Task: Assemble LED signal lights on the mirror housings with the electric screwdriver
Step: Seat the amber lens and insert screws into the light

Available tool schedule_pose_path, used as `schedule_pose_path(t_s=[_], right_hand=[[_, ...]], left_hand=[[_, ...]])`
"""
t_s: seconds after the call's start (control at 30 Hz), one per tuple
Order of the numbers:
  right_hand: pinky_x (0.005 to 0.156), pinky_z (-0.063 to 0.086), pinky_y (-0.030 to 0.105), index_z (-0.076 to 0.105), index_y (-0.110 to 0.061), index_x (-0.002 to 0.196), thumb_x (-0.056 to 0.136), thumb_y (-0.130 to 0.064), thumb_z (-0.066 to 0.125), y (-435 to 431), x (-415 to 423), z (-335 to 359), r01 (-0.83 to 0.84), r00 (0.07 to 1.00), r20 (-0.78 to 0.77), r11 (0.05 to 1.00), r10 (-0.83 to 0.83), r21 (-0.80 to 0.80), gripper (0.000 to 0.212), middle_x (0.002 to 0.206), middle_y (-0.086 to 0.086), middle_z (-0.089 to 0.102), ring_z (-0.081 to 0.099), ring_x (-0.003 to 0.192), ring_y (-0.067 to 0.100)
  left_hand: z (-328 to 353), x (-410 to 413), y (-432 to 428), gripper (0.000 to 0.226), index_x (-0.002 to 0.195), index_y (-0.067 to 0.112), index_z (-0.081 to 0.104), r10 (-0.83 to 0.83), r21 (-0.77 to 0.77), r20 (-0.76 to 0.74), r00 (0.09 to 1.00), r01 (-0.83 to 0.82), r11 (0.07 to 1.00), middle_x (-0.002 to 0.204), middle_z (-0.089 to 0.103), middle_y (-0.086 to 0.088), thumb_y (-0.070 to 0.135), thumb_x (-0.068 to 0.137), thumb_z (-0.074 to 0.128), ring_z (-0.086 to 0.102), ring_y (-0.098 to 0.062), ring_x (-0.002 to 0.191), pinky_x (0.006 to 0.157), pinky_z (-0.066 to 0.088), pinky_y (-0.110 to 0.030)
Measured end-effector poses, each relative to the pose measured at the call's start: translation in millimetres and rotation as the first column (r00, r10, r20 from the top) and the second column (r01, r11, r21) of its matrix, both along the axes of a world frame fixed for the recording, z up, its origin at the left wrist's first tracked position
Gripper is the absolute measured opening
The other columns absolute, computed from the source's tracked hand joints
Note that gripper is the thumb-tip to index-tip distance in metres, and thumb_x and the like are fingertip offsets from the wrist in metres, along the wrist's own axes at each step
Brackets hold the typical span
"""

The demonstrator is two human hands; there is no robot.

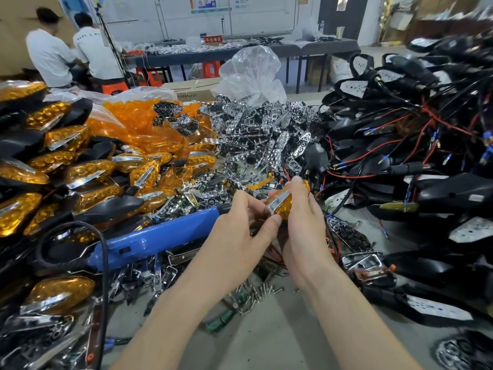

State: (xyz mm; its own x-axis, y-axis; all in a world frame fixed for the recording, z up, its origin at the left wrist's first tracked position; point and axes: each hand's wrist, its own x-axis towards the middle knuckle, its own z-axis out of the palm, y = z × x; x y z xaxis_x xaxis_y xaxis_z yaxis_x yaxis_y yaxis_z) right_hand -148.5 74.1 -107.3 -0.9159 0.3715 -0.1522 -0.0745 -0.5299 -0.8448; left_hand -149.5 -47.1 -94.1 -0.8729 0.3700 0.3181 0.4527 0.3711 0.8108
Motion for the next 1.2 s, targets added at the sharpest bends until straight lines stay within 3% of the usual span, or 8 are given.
schedule_pose_path(t_s=[0.4,0.6,0.67,0.77,0.87,0.97,1.07,1.2], right_hand=[[0.062,0.057,0.023,0.062,-0.018,0.115,0.104,-0.046,0.053,2,-3,-7,-0.002,0.999,-0.050,1.000,0.004,0.026,0.031,0.082,-0.007,0.076,0.074,0.073,0.010],[0.068,0.059,0.028,0.061,-0.011,0.124,0.103,-0.045,0.054,1,-1,-5,0.000,1.000,-0.027,1.000,0.001,0.023,0.040,0.092,0.000,0.076,0.075,0.083,0.016],[0.071,0.061,0.034,0.061,-0.007,0.123,0.103,-0.044,0.055,0,-1,-3,0.002,0.999,-0.032,0.999,-0.001,0.033,0.043,0.087,0.000,0.075,0.075,0.081,0.019],[0.101,0.053,0.059,0.060,-0.021,0.132,0.088,-0.061,0.059,-2,0,-1,0.002,1.000,-0.007,0.997,-0.001,0.076,0.059,0.116,0.004,0.074,0.069,0.113,0.034],[0.110,0.044,0.063,0.053,-0.040,0.140,0.077,-0.075,0.057,-5,3,0,-0.052,0.999,0.004,0.989,0.052,0.142,0.072,0.143,-0.002,0.060,0.056,0.133,0.033],[0.097,0.055,0.057,0.066,-0.050,0.106,0.094,-0.065,0.054,-5,4,1,-0.064,0.998,0.001,0.978,0.065,0.200,0.023,0.108,-0.016,0.074,0.069,0.111,0.027],[0.092,0.058,0.051,0.068,-0.041,0.105,0.100,-0.056,0.053,-3,3,-1,-0.051,0.999,0.007,0.972,0.051,0.231,0.022,0.104,-0.009,0.076,0.071,0.103,0.021],[0.054,0.050,0.030,0.063,-0.024,0.112,0.104,-0.050,0.048,-4,5,2,-0.077,0.996,-0.019,0.951,0.086,0.299,0.031,0.099,0.002,0.077,0.068,0.075,0.017]], left_hand=[[-4,-2,-1,0.022,0.088,0.044,0.041,-0.021,-0.022,0.022,1.000,0.021,1.000,0.097,0.067,0.027,0.040,0.095,0.062,0.067,0.005,0.092,0.077,0.058,-0.024],[-3,0,-1,0.017,0.093,0.038,0.046,-0.034,0.011,0.125,0.992,0.033,0.999,0.106,0.067,0.021,0.044,0.094,0.061,0.065,0.007,0.098,0.078,0.054,-0.016],[1,1,-3,0.019,0.091,0.038,0.051,-0.065,0.086,0.219,0.974,0.048,0.995,0.098,0.066,0.028,0.055,0.093,0.057,0.064,0.010,0.084,0.068,0.049,-0.009],[11,3,-3,0.035,0.092,0.035,0.057,-0.107,0.203,0.367,0.924,0.033,0.979,0.061,0.055,0.026,0.069,0.090,0.049,0.049,0.007,0.052,0.050,0.039,-0.006],[14,2,1,0.051,0.113,0.023,0.060,-0.183,0.329,0.535,0.825,-0.004,0.944,0.080,0.075,0.010,0.065,0.083,0.059,0.073,-0.015,0.076,0.071,0.060,-0.030],[15,-1,2,0.053,0.129,0.023,0.059,-0.284,0.431,0.608,0.741,-0.007,0.903,0.117,0.070,-0.020,0.053,0.086,0.062,0.068,-0.041,0.106,0.090,0.055,-0.050],[17,-2,0,0.041,0.137,0.028,0.057,-0.379,0.454,0.629,0.679,0.074,0.888,0.127,0.065,-0.019,0.044,0.099,0.050,0.065,-0.038,0.106,0.082,0.053,-0.043],[17,-5,-3,0.037,0.136,0.029,0.058,-0.448,0.503,0.653,0.611,0.093,0.859,0.118,0.065,-0.017,0.033,0.102,0.044,0.056,-0.022,0.092,0.069,0.043,-0.031]])
